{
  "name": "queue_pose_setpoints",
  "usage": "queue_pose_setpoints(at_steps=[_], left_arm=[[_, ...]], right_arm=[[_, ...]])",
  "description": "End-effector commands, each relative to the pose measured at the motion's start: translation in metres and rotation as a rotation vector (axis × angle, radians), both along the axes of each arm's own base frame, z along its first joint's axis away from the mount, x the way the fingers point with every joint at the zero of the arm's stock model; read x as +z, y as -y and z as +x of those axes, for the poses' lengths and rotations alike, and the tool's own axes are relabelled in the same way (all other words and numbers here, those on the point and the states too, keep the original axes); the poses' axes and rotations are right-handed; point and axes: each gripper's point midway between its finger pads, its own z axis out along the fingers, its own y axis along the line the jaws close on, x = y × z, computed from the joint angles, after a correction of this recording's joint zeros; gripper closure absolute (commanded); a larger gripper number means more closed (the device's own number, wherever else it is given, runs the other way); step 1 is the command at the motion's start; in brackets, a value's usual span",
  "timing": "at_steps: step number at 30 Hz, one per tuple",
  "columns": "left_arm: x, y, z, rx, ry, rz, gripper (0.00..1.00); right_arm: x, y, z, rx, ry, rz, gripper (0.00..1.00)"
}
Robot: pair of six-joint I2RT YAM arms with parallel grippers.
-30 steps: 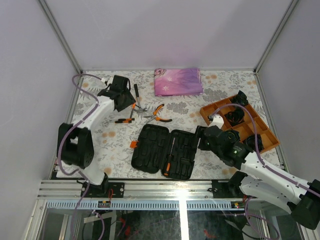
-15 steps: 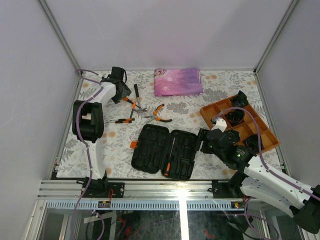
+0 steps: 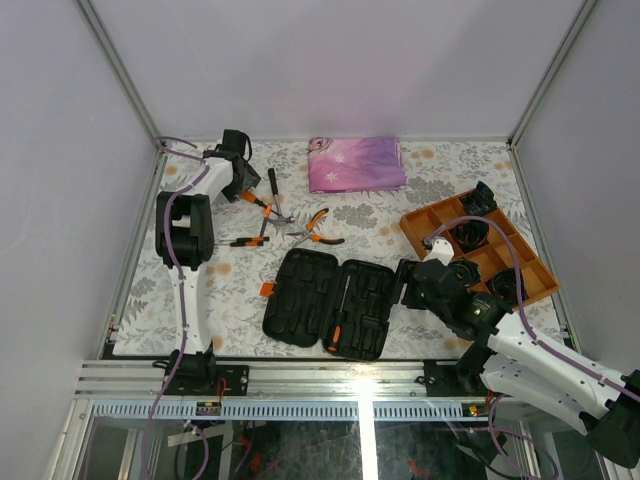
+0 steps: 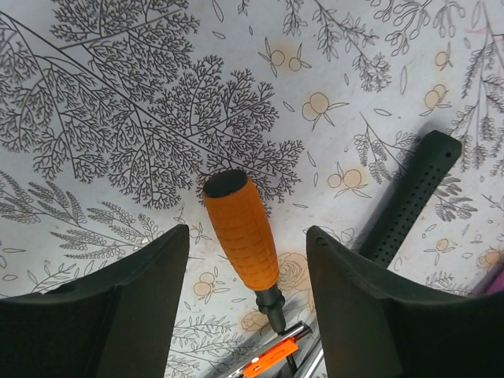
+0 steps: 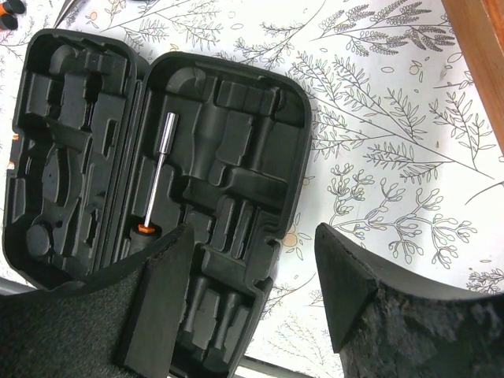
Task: Sort the tools into containers
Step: Pick up the screwdriver from the center of the board.
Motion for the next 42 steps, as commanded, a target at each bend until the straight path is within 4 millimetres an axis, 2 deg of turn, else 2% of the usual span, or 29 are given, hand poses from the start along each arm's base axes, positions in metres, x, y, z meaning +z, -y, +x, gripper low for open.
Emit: queue_pose_setpoints(at_steps=[1,8,13,16,19,24,28,31,35,36,39,42], left_arm=[[-0.007,-0.003,-0.001,0.007,-0.032,0.004,0.41],[-0.020,-0.006,-0.008,0.005,-0.071,0.023,0.49],[-0.028,-0.007,-0.015,0.006,-0.093,0.026,0.67],[-0.024,-0.007,-0.015,0.001,-0.086,0.028,0.78],[-0.003,-0.008,-0.012,0.001,-0.040,0.028,0.82],[0.061,-0.006,-0.005,-0.007,0.094,0.024,0.83],[0.103,-0.005,-0.010,-0.018,0.190,0.014,0.83],[0.126,-0.001,-0.021,-0.031,0.250,-0.005,0.83],[0.141,0.004,-0.043,-0.054,0.295,-0.030,0.83],[0.153,0.007,-0.049,-0.066,0.327,-0.044,0.83],[0.169,0.018,-0.067,-0.105,0.374,-0.082,0.83],[0.186,0.036,-0.085,-0.181,0.425,-0.134,0.83]], right_arm=[[-0.002,-0.002,-0.001,0.000,-0.014,0.006,0.30],[-0.008,-0.005,-0.002,0.005,-0.035,0.001,0.30],[-0.010,-0.004,-0.003,0.003,-0.044,-0.005,0.30],[-0.009,-0.003,-0.004,-0.004,-0.046,-0.003,0.30],[-0.005,-0.001,-0.005,-0.012,-0.039,0.006,0.30],[0.006,0.002,-0.001,-0.024,0.003,0.016,0.30],[0.018,0.004,0.003,-0.029,0.038,0.020,0.30],[0.025,0.004,0.006,-0.025,0.064,0.015,0.30],[0.038,0.007,0.011,-0.015,0.115,-0.004,0.29],[0.043,0.007,0.012,-0.005,0.136,-0.010,0.29],[0.060,0.004,0.018,0.034,0.209,-0.007,0.28],[0.081,-0.008,0.019,0.131,0.287,0.008,0.26]])
